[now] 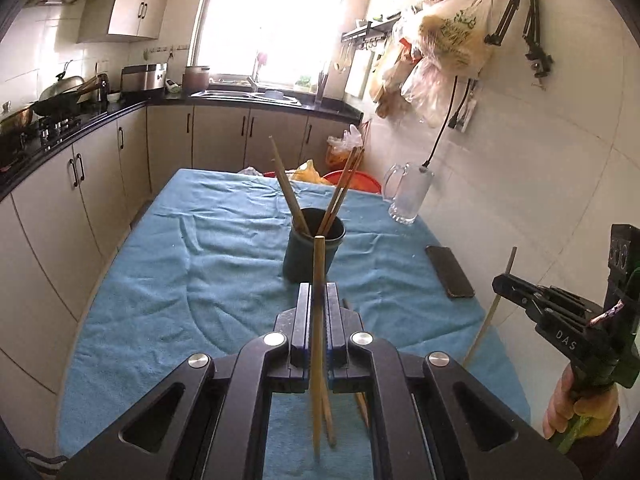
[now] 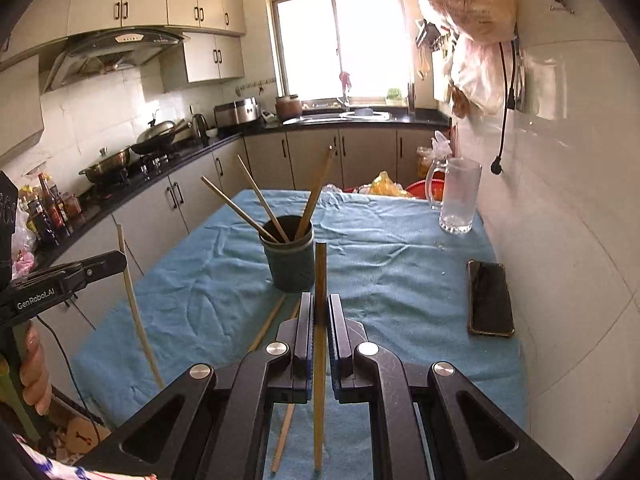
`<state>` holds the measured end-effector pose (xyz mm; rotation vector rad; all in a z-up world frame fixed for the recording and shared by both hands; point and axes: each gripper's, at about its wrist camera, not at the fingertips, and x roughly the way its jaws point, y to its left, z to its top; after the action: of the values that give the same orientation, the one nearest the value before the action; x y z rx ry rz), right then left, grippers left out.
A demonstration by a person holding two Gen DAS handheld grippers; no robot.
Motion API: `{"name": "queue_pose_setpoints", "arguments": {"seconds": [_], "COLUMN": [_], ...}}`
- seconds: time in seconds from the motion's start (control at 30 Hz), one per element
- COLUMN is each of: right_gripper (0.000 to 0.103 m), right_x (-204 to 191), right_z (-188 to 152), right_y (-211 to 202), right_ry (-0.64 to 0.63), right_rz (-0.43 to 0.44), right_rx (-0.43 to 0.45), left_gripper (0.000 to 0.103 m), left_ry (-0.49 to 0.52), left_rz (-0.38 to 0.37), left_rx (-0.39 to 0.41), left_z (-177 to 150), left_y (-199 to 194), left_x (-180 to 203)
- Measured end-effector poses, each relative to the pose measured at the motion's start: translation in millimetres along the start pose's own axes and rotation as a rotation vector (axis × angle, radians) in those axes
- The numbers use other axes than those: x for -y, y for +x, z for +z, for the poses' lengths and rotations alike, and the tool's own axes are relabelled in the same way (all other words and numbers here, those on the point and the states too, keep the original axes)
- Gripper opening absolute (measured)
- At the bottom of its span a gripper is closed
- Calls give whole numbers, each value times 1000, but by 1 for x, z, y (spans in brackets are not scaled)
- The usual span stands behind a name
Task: Organize utensils
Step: 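Lift both held chopsticks upright and carry them over the black cup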
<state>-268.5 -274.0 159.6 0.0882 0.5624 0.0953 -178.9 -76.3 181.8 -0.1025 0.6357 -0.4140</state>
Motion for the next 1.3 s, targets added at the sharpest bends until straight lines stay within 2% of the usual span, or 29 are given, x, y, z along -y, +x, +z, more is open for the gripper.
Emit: {"name": "queue_pose_setpoints", "arguments": {"seconds": [0.37,0.53,0.57,0.8,0.9,1.0,1.1,1.2,1.3], "right_gripper": [7,7,7,7,7,7,7,7,7], "right_x": [0,0,-1,5,4,5,10,19,25], "right_z": [16,29,31,58,65,62,55,51,51], "right_y": [-7,0,1,8,16,27,38,46,50], "right_ry": [-4,-7,-9,12,11,23,44,79,103], "right_rz": [-1,8,10,35,41,54,59,80,93], "right_rx": [36,36,37,68,66,39,7,-15,-25], "left_gripper": [4,3,0,0,0,0,1,2,2], "left_ry": [-11,-6,-3,36,44,24,3,-36,-91], "left_rz": [-16,-19,-20,-48,-22,1,47,76,70], "left_rx": [56,70,71,89,86,40,-55,-181,-328], "left_z": [17,36,39,66,66,57,38,14,-14], "left_y": [-21,-21,-21,-18,-8,11,46,95,150], "left_x": [-1,-3,-3,3,3,-6,-25,-48,-68]}}
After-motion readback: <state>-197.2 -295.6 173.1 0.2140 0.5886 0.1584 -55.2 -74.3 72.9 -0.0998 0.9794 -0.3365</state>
